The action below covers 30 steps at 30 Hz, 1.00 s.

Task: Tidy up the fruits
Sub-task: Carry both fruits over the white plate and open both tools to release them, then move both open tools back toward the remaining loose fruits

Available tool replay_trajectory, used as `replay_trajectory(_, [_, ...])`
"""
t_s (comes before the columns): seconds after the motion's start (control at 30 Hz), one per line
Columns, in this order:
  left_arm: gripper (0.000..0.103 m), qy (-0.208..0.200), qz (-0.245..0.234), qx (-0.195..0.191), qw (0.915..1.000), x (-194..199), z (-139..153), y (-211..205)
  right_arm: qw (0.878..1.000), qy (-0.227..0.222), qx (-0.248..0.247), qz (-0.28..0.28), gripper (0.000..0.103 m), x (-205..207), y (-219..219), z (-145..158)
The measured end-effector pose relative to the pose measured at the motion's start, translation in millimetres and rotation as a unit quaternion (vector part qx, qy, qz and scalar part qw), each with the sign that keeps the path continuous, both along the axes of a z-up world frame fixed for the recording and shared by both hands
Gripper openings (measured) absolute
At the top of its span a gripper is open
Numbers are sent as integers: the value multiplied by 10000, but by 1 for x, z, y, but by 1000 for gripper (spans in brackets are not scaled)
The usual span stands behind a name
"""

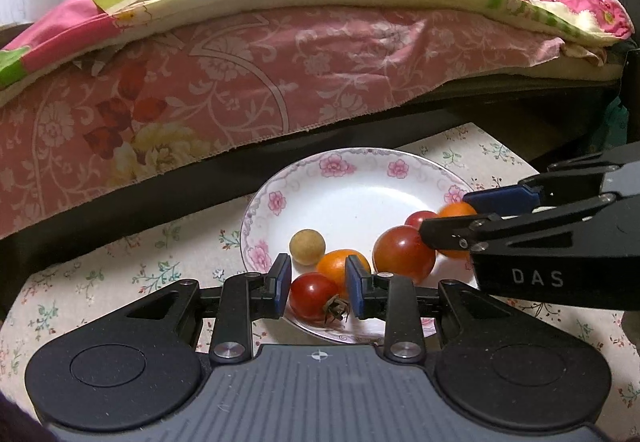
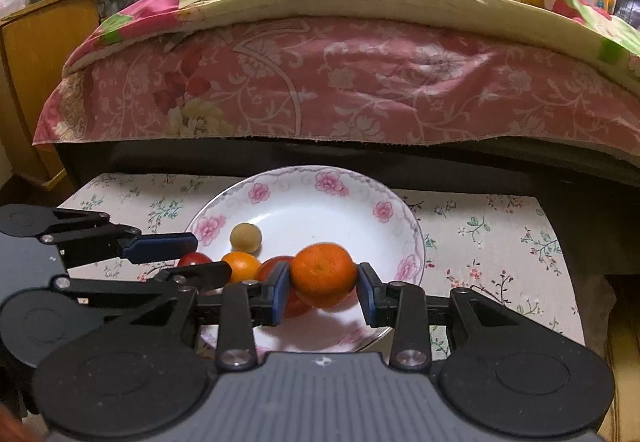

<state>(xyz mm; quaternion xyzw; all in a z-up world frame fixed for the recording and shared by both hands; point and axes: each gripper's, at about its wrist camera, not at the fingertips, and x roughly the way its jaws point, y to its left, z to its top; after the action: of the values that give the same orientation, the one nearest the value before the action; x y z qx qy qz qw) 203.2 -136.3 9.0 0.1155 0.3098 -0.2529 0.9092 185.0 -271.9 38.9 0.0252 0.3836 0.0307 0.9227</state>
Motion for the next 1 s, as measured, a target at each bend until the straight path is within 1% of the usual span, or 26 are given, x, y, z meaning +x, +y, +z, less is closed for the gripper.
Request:
replay_trajectory(0.27, [40,-41,152,-85,9998,-4,7,9,9999,-25,44,-113,36,-3,-6,5])
replay_trajectory(0.5, [41,-167,247,-183,9994,-11,24,20,9997,-175,38,-194,36,-10,-7,23])
replay_trajectory(0.63, [42,-183,245,-210,9993,-20,32,29,9994,-229,79,-237,36,-20,-6,33])
replay_trajectory(0.73, [44,-106,217,-232,9994,-33,34,39,9995,-188,116,-236,36,-30,-4,35])
replay_trajectory(0.87, [44,38,150,-142,9998,-55,31,54,9996,-87,138,-241,37,-51,1,35])
replay_trajectory(0.93, [44,136,153,-198,9996,-68,31,64,9996,-30,136,-237,37,-64,2,37])
replay_trajectory(1.0, [44,258,171,-339,9989,-81,32,74,9997,36,58,-241,37,-79,4,41])
